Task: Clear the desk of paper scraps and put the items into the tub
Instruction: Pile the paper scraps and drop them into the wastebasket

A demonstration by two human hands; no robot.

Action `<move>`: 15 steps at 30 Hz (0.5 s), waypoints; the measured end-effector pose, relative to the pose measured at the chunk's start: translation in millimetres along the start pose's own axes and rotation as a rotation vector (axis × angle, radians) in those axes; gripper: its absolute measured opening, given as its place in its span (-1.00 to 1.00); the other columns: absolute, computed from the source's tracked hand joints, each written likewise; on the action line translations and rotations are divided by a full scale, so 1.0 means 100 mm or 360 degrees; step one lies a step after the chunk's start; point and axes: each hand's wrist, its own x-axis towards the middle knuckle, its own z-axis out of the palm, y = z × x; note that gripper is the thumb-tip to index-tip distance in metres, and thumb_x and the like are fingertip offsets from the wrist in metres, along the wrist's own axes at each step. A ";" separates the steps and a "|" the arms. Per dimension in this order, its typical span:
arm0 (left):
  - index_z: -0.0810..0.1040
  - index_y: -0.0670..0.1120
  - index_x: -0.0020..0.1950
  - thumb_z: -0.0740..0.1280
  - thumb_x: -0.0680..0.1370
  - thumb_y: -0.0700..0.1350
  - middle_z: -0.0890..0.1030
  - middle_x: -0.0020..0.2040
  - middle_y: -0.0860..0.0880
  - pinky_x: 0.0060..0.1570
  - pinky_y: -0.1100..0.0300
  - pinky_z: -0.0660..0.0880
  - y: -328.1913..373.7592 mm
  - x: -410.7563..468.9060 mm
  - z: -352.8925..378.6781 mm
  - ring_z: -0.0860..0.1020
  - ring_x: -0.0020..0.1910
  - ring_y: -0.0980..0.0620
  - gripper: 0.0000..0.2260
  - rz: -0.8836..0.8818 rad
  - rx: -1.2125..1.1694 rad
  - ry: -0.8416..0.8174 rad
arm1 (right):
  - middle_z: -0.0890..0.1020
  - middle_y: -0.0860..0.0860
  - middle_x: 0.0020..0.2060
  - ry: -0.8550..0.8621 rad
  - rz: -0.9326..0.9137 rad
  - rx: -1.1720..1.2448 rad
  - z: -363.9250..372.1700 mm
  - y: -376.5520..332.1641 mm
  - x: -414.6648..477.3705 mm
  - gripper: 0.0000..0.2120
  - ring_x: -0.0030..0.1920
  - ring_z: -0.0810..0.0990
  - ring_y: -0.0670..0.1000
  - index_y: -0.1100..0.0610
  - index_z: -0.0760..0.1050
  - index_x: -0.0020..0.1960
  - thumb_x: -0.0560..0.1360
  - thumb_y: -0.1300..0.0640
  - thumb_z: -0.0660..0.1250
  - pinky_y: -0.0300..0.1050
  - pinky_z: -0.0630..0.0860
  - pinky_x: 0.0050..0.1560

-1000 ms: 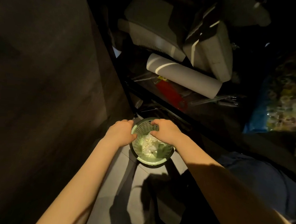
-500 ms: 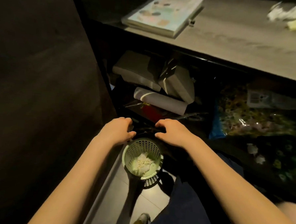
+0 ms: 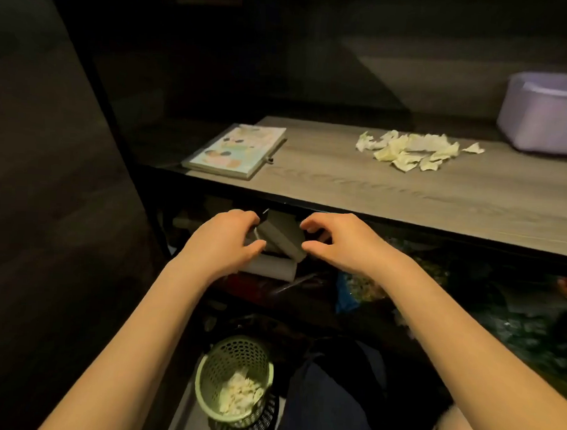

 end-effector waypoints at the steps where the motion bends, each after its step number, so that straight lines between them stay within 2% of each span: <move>1: 0.44 -0.06 0.30 0.29 0.52 0.07 0.54 0.19 -0.02 0.14 0.10 0.45 0.10 0.05 -0.09 0.49 0.18 -0.01 -0.61 0.0037 -0.0004 0.0057 | 0.57 -0.06 0.17 0.0051 0.0007 0.0013 -0.11 0.01 -0.05 -0.64 0.07 0.56 -0.05 -0.02 0.44 0.30 0.52 -0.02 0.31 -0.05 0.53 0.11; 5: 0.44 -0.06 0.30 0.26 0.54 0.08 0.51 0.25 -0.01 0.20 0.08 0.41 0.46 0.33 -0.31 0.43 0.26 -0.02 -0.62 0.0191 0.0049 0.0216 | 0.57 -0.06 0.10 0.0272 0.0056 0.0027 -0.53 0.13 -0.16 -0.68 0.01 0.57 -0.05 0.00 0.44 0.29 0.54 0.06 0.28 -0.12 0.53 0.05; 9: 0.42 -0.08 0.32 0.27 0.54 0.06 0.46 0.31 -0.04 0.26 0.07 0.38 0.74 0.73 -0.36 0.40 0.31 -0.03 -0.60 0.0226 0.0016 0.0164 | 0.58 -0.02 0.11 0.0361 0.0203 -0.0043 -0.84 0.43 -0.13 -0.68 0.00 0.57 -0.02 0.02 0.43 0.29 0.54 0.07 0.28 -0.04 0.53 0.08; 12: 0.42 -0.08 0.32 0.28 0.54 0.05 0.46 0.32 -0.05 0.27 0.06 0.40 0.95 1.08 -0.29 0.41 0.30 -0.03 -0.60 0.0211 -0.0025 0.0055 | 0.56 -0.01 0.16 0.0377 0.0329 -0.0078 -0.99 0.68 -0.08 -0.64 0.06 0.56 0.00 0.02 0.40 0.32 0.54 0.06 0.27 -0.04 0.51 0.13; 15: 0.42 -0.07 0.33 0.29 0.53 0.05 0.46 0.32 -0.05 0.26 0.08 0.39 1.14 1.44 -0.17 0.42 0.30 -0.02 -0.60 0.0192 -0.0087 -0.0017 | 0.51 0.02 0.25 0.0416 0.0425 -0.0089 -1.09 0.95 0.00 -0.55 0.21 0.50 0.03 0.02 0.31 0.40 0.54 0.07 0.27 -0.02 0.47 0.20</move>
